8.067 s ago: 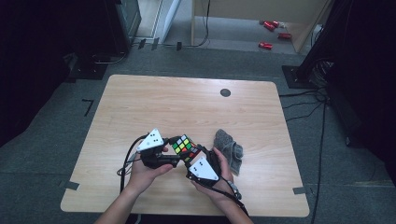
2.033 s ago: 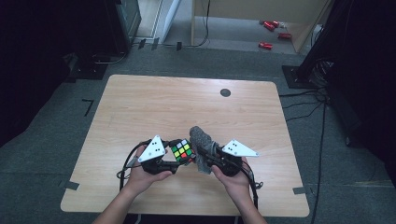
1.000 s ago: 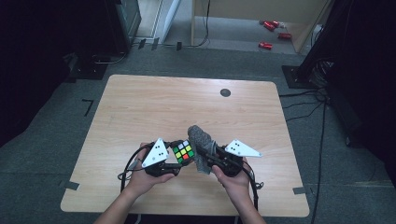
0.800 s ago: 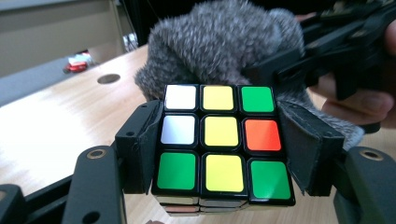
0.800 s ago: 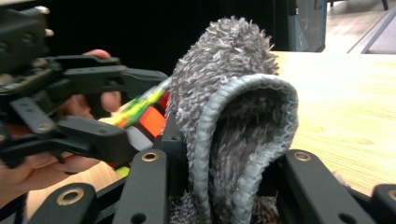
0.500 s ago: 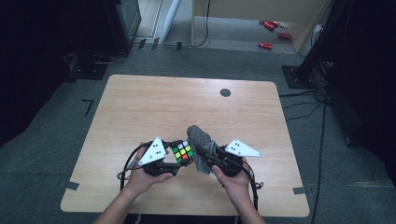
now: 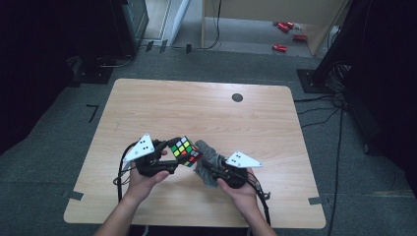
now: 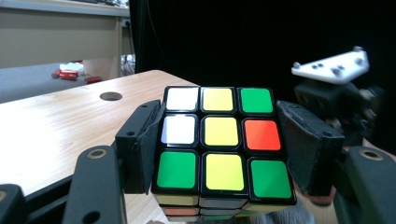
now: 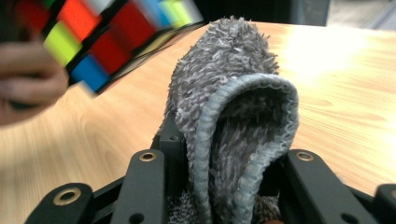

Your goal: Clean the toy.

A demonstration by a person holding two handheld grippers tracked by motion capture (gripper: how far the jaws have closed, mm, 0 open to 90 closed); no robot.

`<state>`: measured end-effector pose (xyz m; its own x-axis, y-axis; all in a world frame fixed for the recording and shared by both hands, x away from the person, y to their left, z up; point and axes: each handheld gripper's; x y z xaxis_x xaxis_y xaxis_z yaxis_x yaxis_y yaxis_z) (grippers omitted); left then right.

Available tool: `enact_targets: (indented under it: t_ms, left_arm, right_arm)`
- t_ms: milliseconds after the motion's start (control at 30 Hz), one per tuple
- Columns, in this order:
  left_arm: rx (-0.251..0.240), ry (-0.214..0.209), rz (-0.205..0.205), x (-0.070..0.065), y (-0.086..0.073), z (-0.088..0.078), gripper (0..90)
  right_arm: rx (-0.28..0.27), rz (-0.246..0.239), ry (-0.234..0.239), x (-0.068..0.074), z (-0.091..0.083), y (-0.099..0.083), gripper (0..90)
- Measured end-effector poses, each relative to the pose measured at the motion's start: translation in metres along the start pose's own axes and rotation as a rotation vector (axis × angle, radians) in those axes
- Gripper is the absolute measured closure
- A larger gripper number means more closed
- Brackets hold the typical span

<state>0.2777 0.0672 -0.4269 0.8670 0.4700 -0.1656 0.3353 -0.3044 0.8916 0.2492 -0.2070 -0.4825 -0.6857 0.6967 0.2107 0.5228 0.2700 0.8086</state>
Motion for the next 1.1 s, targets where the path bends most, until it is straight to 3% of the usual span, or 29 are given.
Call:
enact_targets:
  t_ms: [133, 300, 433, 667, 933, 1100]
  left_arm:
    - [0.009, 0.000, -0.004, -0.003, -0.001, 0.005, 35.8]
    - [0.014, 0.004, -0.022, 0.000, -0.002, 0.005, 35.8]
    - [0.015, -0.003, -0.024, 0.001, -0.002, 0.004, 35.8]
    - [0.019, -0.021, -0.023, -0.002, -0.001, 0.007, 35.8]
    - [0.018, -0.017, -0.033, 0.001, -0.002, 0.005, 35.8]
    - [0.019, -0.027, -0.030, 0.000, -0.002, 0.006, 35.8]
  right_arm:
    - [0.013, -0.116, 0.003, 0.022, 0.010, 0.000, 64.6]
    - [0.042, -0.195, 0.005, 0.037, 0.018, -0.003, 64.8]
    - [0.038, -0.208, -0.013, 0.035, 0.015, -0.002, 65.1]
    - [-0.015, -0.207, -0.104, 0.021, 0.005, 0.000, 66.0]
    - [0.028, -0.306, -0.080, 0.041, 0.018, -0.006, 65.9]
    - [0.019, -0.299, -0.100, 0.036, 0.014, -0.004, 65.9]
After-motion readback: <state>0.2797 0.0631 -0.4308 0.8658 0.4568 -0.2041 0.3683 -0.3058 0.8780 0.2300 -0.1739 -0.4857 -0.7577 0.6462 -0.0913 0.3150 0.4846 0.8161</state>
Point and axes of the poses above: each handheld gripper's, and its own axes: z roughly forward along the jaws, y roughly out of its top, x roughly to its left, and after that the axes turned 15 degrees about x, right-handed
